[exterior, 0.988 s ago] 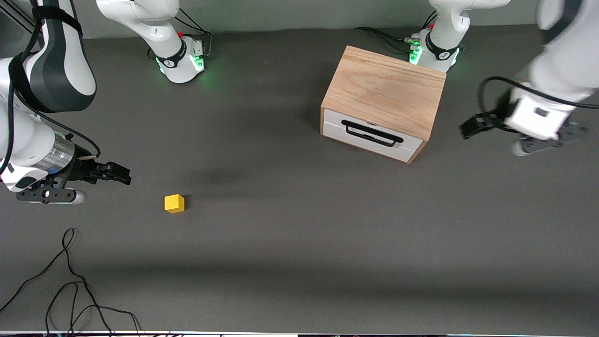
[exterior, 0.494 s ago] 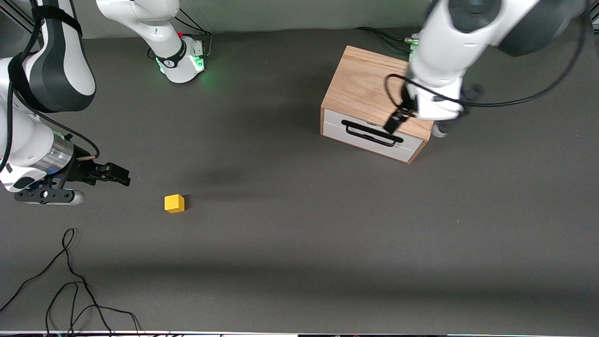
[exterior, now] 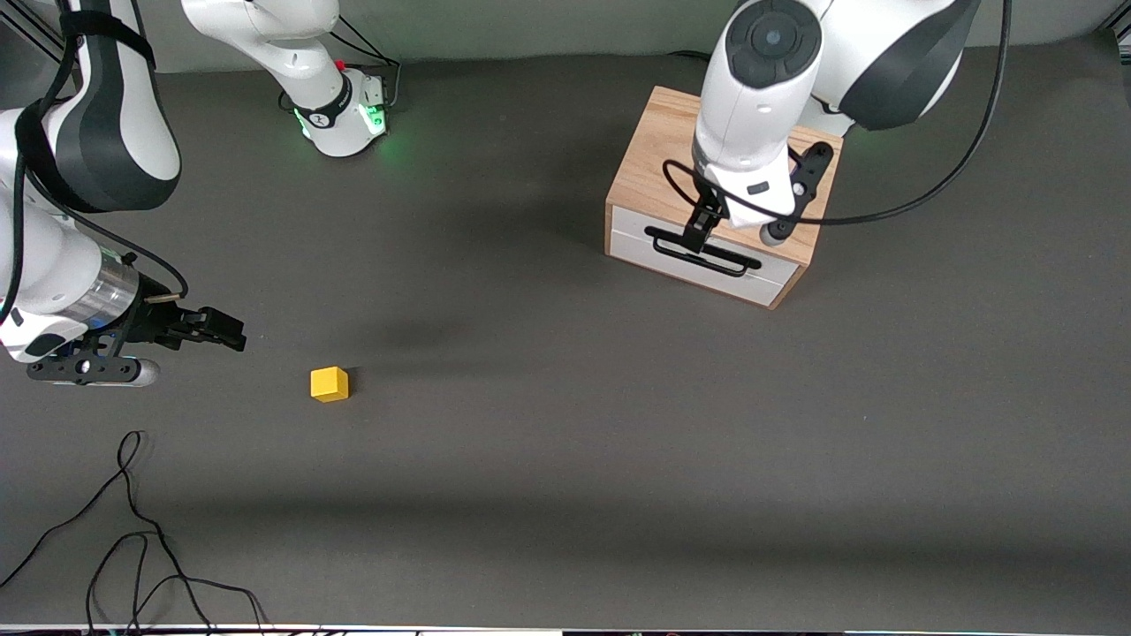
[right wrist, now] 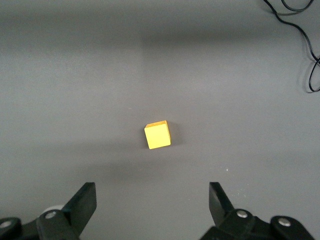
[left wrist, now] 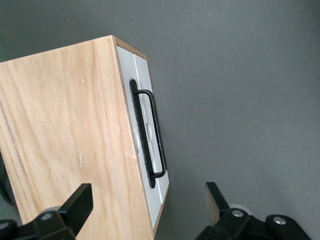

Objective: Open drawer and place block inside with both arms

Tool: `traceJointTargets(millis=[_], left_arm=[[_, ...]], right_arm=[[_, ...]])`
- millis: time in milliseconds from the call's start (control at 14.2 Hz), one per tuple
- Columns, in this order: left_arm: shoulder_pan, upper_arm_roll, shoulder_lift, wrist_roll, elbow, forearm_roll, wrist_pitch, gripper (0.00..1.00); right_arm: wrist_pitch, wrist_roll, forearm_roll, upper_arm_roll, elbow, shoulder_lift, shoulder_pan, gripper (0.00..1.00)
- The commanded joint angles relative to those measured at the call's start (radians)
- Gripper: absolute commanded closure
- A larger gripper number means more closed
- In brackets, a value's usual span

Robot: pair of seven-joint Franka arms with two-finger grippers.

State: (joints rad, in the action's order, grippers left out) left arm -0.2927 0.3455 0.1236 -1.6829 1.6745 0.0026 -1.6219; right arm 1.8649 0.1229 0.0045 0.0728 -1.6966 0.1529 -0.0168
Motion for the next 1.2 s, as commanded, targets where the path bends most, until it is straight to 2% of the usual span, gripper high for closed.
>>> traceJointTargets(millis=[0, 141, 282, 494, 706, 988, 1129], left_arm=[[-0.002, -0.002, -0.001, -0.024, 0.1, 0.013, -0.09, 0.0], [-0.002, -0.002, 0.007, -0.03, 0.186, 0.014, -0.182, 0.0], [-0.003, -0.002, 0.06, -0.076, 0.218, 0.043, -0.251, 0.0], [-0.005, -0.002, 0.149, -0.138, 0.218, 0.079, -0.315, 0.0], [-0.002, -0.002, 0.185, -0.142, 0.218, 0.085, -0.332, 0.0], [0.0, -0.003, 0.225, -0.142, 0.218, 0.083, -0.337, 0.0], [-0.002, -0.002, 0.245, -0.144, 0.217, 0.083, -0.337, 0.0]], right_arm=[[0.007, 0.011, -0.003, -0.001, 0.006, 0.002, -0.003, 0.0], [0.013, 0.009, -0.001, -0.001, 0.005, 0.002, -0.005, 0.0], [0.022, 0.009, -0.001, -0.002, 0.005, 0.004, -0.006, 0.0], [0.028, 0.004, -0.003, -0.002, 0.002, 0.014, -0.002, 0.0], [0.03, 0.004, -0.007, -0.001, 0.005, 0.031, 0.0, 0.0], [0.095, 0.003, -0.015, -0.001, -0.005, 0.097, 0.007, 0.0], [0.214, 0.003, -0.015, 0.001, -0.081, 0.12, 0.029, 0.0]])
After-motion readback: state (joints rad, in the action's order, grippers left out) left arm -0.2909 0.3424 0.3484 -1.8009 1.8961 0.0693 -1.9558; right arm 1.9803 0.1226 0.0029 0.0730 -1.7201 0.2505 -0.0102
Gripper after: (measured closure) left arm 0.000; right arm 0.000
